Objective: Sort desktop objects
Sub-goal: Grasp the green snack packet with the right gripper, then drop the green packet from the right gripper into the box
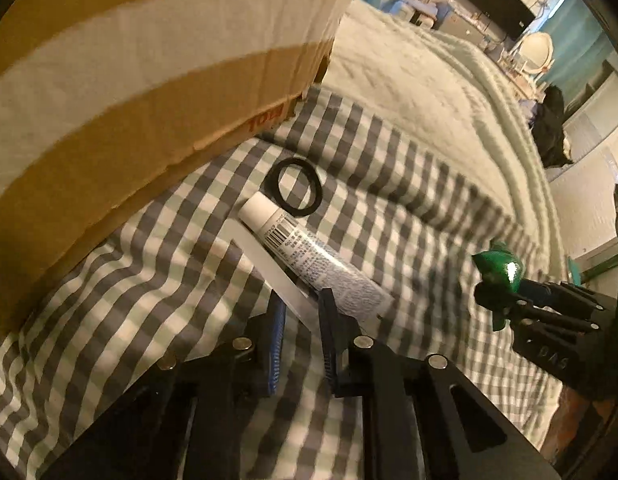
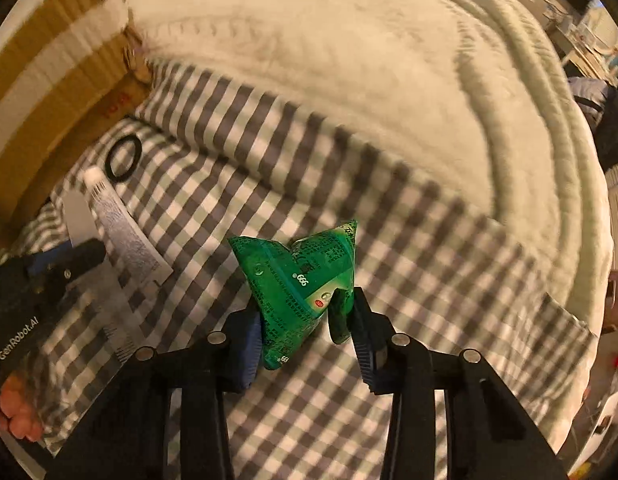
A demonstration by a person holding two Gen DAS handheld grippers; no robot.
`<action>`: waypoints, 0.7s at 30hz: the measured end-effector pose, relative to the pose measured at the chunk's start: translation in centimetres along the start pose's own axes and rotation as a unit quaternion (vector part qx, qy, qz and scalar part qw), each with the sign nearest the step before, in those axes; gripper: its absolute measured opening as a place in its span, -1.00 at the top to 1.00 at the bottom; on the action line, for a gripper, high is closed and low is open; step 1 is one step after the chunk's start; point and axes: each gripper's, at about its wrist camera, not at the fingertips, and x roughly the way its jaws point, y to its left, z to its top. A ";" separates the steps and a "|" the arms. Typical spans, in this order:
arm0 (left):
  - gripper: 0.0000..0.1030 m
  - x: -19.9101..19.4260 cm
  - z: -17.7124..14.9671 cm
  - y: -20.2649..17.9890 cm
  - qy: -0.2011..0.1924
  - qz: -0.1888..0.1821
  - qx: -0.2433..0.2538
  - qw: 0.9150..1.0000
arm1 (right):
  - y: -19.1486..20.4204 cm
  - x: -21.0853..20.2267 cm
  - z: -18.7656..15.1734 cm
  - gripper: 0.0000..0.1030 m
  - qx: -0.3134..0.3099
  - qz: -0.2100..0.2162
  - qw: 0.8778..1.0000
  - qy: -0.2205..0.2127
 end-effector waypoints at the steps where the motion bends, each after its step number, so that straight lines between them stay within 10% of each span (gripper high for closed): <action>1: 0.75 -0.6 0.1 0.0 -0.005 -0.001 0.000 1.000 | -0.2 -0.9 -0.3 0.26 0.001 -0.002 1.000 -0.004; 14: 0.94 -15.7 4.5 -5.2 -0.105 -0.029 0.086 0.990 | 3.5 -19.4 1.5 0.27 -0.013 -0.022 0.992 -0.124; 21: 0.94 -27.3 9.4 -1.1 -0.188 0.016 0.092 0.978 | 9.2 -27.3 3.6 0.27 -0.001 0.025 0.982 -0.188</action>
